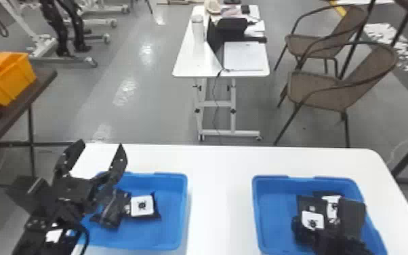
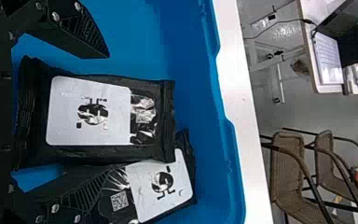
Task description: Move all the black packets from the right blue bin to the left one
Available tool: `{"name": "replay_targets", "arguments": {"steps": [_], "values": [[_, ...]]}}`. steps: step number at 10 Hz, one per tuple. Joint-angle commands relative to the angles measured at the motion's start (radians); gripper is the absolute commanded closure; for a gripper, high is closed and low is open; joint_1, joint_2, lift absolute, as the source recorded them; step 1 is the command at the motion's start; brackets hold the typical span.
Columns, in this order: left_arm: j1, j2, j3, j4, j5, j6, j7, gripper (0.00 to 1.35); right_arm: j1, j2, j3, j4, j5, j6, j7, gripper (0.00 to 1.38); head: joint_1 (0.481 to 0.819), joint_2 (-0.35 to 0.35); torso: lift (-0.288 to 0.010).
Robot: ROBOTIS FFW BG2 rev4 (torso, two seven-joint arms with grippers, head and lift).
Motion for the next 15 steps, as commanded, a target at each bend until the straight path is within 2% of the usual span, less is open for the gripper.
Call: {"name": "replay_targets", "arguments": {"steps": [1,2,3,4,5,7,8,10,11,12,13,14,15], "values": [[0.000,-0.004,0.000,0.002,0.000,-0.001,0.000,0.21,-0.009,-0.003,0.000,0.016,-0.028,0.037,0.000,0.18,0.695,0.094,0.000],[0.000,-0.004,-0.002,0.005,0.000,-0.003,0.000,0.21,-0.015,-0.007,0.000,0.024,-0.043,0.047,0.000,0.30,0.695,0.099,0.000],[-0.003,-0.004,-0.003,0.008,0.002,-0.003,0.000,0.21,-0.013,-0.010,0.000,0.022,-0.060,0.046,0.000,0.73,0.695,0.100,0.000],[-0.003,-0.004,-0.003,0.009,0.003,-0.004,0.000,0.21,-0.003,-0.010,0.000,0.007,-0.071,0.026,0.000,1.07,0.695,0.099,0.000],[-0.001,-0.004,-0.003,0.014,0.011,-0.007,0.000,0.21,0.020,-0.010,0.000,-0.015,-0.101,0.001,-0.015,1.28,0.695,0.100,0.000],[-0.005,-0.004,-0.011,0.008,0.045,0.034,0.003,0.21,0.069,-0.013,-0.014,-0.108,-0.146,-0.008,-0.015,1.28,0.695,0.101,0.000],[-0.008,-0.004,-0.015,-0.008,0.083,0.057,0.012,0.21,0.114,-0.032,-0.014,-0.222,-0.152,-0.003,-0.015,1.28,0.695,0.101,0.000],[-0.009,-0.004,0.008,-0.089,0.097,0.161,0.026,0.21,0.160,-0.104,-0.019,-0.447,-0.210,0.090,0.031,1.28,0.695,0.099,0.000],[-0.018,-0.004,0.020,-0.104,0.158,0.218,0.026,0.21,0.122,-0.133,-0.017,-0.501,-0.192,0.126,0.132,1.28,0.695,0.109,0.000],[-0.032,-0.004,0.026,-0.106,0.235,0.272,0.021,0.21,0.039,-0.133,0.003,-0.498,-0.115,0.147,0.262,1.28,0.695,0.136,0.000],[-0.044,-0.004,0.025,-0.130,0.287,0.345,0.023,0.21,-0.066,-0.113,0.040,-0.443,0.001,0.123,0.410,1.28,0.695,0.150,0.000],[-0.074,-0.004,0.025,-0.160,0.352,0.442,0.023,0.20,-0.162,-0.107,0.095,-0.358,0.023,0.112,0.492,1.28,0.695,0.178,0.000],[-0.100,0.006,0.028,-0.161,0.457,0.522,0.023,0.21,-0.242,-0.116,0.175,-0.294,0.005,0.095,0.525,1.28,0.695,0.197,0.000]]}}
